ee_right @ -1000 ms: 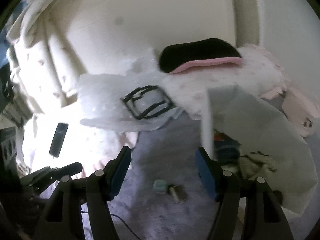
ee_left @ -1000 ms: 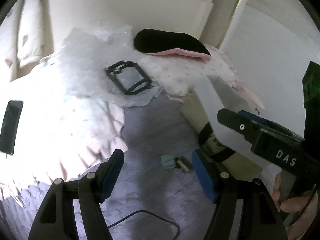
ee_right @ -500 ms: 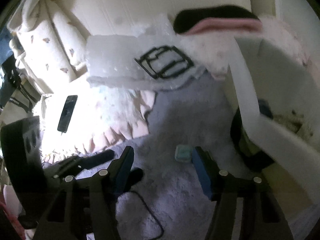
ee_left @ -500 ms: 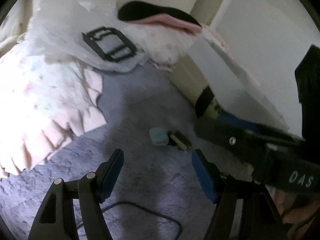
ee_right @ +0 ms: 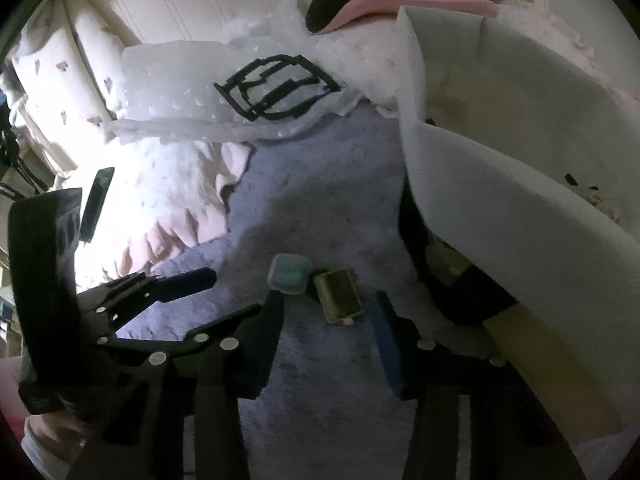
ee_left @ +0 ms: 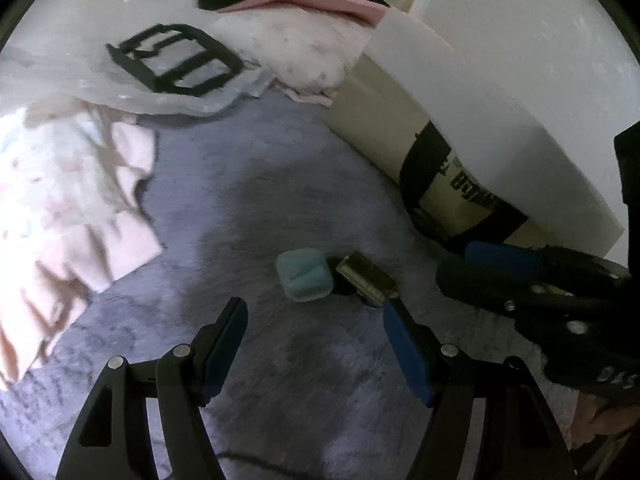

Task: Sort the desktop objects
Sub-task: 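Grasp the clear teal case with the left gripper while the right gripper reaches the silver keys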

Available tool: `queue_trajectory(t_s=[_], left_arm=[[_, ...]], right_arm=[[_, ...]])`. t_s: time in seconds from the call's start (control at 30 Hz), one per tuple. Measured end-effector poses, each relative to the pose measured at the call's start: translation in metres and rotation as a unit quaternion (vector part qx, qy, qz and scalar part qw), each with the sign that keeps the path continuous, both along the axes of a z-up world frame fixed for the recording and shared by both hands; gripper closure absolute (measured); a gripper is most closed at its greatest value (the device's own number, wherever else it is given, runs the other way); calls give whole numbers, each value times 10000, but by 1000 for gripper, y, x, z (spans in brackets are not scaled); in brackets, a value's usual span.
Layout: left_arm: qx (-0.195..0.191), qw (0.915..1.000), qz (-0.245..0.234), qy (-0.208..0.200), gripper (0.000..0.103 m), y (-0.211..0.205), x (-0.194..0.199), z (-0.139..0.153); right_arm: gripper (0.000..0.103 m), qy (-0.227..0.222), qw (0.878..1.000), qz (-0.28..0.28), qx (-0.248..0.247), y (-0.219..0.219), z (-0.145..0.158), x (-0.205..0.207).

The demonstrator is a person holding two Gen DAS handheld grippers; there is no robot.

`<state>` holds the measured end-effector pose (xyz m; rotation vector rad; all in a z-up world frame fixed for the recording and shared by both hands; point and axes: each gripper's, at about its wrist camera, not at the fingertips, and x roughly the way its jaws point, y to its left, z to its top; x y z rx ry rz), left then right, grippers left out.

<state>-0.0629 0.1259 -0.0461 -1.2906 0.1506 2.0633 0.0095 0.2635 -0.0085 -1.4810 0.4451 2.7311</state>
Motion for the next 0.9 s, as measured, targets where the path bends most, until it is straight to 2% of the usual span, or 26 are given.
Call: queue_trajectory(t_s=[0.2,0.33,0.4,0.8,0.87,0.9], left_arm=[[-154,9998,-124,93,41,14,-10,-18],[-296,9993,-48,204,64,17,-17,-24],[-351,9990,-17,258,69,19,-19,-25],[-626,9968,30,500,67,31,-19,-26],[-662,9966,78,488,71,32,-22,-28],[-753,9958,141,498,80,32,-23,-28]], right_arm=[[59,-57,9996,-107,-257,13,-6,3],[59,-79,9990,-216,-389,23,-7,5],[59,-61,9985,-262,-486,27,-7,7],[59,-201,9970,-166,-733,26,-16,5],[59,-225,9968,-148,-748,25,-18,4],[59,-229,9968,-152,-755,25,-18,5]])
